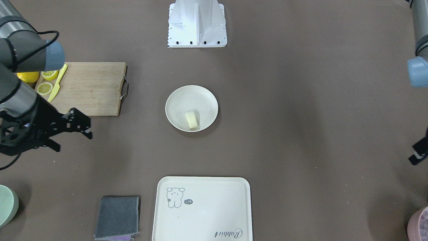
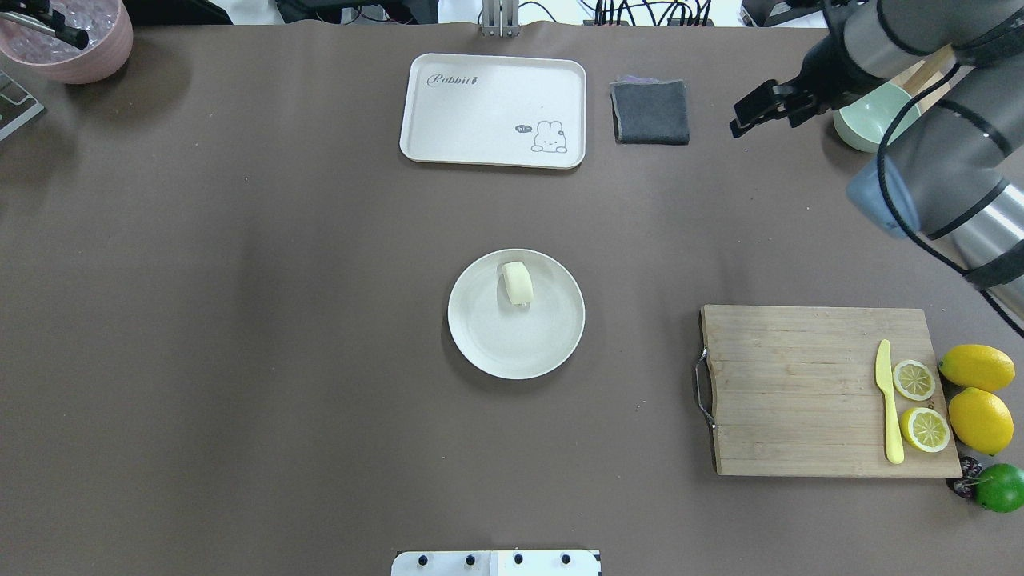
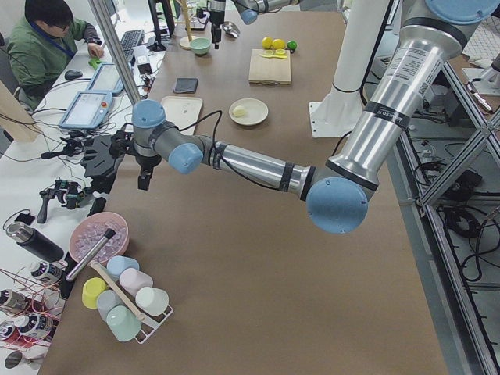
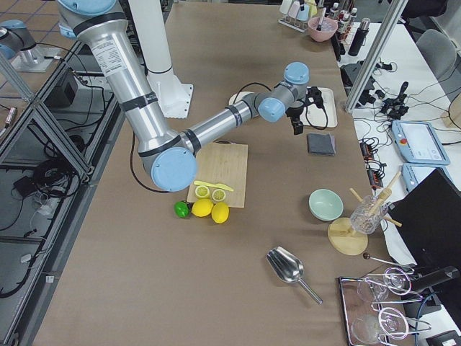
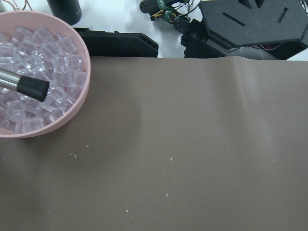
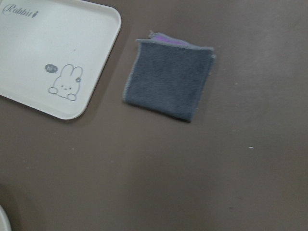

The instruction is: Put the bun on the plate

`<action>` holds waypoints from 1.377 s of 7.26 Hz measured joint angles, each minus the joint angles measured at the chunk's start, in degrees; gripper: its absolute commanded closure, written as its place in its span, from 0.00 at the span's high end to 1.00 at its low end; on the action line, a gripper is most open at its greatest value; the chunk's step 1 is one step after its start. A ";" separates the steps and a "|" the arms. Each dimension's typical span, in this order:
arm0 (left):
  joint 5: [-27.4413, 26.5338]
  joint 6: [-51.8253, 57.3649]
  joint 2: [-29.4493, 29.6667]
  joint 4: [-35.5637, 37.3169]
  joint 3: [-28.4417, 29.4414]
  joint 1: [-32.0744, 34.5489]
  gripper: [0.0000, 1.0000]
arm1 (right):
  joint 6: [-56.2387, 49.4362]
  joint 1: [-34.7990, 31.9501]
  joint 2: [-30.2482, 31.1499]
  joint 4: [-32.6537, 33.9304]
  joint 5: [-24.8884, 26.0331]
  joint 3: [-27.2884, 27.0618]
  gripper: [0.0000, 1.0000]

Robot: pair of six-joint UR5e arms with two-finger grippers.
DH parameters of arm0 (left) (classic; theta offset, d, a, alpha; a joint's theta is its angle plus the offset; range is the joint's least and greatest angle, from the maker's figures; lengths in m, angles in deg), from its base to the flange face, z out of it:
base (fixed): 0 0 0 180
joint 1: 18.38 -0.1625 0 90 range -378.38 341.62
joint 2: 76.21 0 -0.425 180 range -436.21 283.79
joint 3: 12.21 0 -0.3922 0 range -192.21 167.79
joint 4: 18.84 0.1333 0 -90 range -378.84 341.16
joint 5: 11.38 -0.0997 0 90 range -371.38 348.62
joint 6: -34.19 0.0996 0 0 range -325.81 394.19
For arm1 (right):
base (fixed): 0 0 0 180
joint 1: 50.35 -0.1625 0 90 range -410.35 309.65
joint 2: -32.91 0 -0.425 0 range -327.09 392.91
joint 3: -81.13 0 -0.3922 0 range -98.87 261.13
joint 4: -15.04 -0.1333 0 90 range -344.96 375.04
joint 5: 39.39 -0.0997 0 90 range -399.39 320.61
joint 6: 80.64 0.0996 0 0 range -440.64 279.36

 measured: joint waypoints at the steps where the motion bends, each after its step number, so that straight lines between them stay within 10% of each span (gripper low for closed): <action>1: 0.17 2.63 1.17 4.57 1.38 2.56 0.98 | -5.48 -3.98 1.90 1.94 -1.09 -0.16 1.00; 10: 4.28 27.51 -1.75 11.75 8.85 12.92 0.98 | -24.69 -17.06 10.42 12.67 2.69 0.47 1.00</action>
